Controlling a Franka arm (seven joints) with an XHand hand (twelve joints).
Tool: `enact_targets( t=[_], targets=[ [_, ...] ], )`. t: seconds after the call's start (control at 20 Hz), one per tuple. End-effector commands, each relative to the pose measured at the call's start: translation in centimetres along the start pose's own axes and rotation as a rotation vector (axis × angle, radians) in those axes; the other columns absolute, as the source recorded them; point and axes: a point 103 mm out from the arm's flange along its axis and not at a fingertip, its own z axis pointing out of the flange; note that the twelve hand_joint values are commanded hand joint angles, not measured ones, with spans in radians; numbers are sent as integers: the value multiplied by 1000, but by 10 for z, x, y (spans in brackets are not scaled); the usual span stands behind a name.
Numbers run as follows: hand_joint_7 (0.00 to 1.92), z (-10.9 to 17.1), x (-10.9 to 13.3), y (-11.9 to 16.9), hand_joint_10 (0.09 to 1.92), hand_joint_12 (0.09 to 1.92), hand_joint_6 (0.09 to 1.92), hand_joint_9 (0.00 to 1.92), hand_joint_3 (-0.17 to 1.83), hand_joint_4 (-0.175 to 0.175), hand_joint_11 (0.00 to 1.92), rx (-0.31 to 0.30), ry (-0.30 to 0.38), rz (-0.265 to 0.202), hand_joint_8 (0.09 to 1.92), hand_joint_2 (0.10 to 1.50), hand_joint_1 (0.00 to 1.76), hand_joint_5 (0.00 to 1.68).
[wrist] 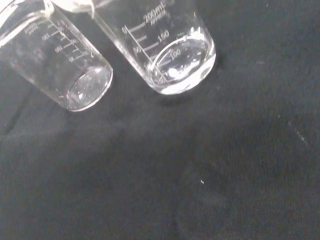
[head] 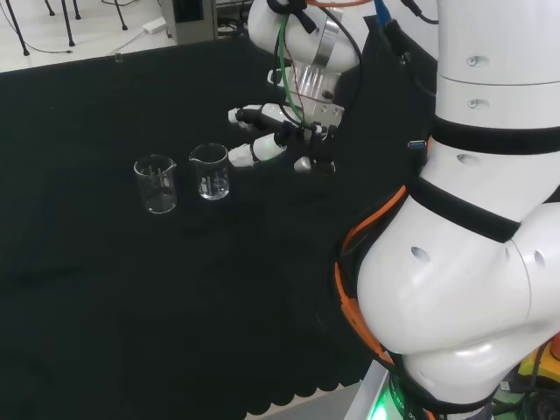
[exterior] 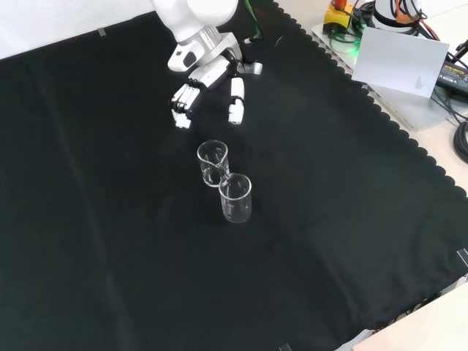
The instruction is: Pick up the beaker on the right.
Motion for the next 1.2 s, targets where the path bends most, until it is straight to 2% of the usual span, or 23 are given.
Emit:
enact_targets(
  t=[0.05, 0.45, 0.75, 1.2],
  targets=[
    [145, 10, -6, 9, 664, 996, 87, 213, -175, -42, 0, -8, 20, -20, 616, 851, 767, 259],
    [125, 25, -4, 21, 645, 795, 87, 161, -175, -41, 0, 9, 41, -38, 593, 862, 788, 264],
    [128, 36, 2, 29, 645, 832, 87, 175, -175, -41, 0, 27, 48, -54, 587, 877, 809, 267],
    [137, 52, 3, 37, 644, 860, 87, 188, -175, -40, 0, 30, 126, -87, 586, 873, 811, 272]
  ],
)
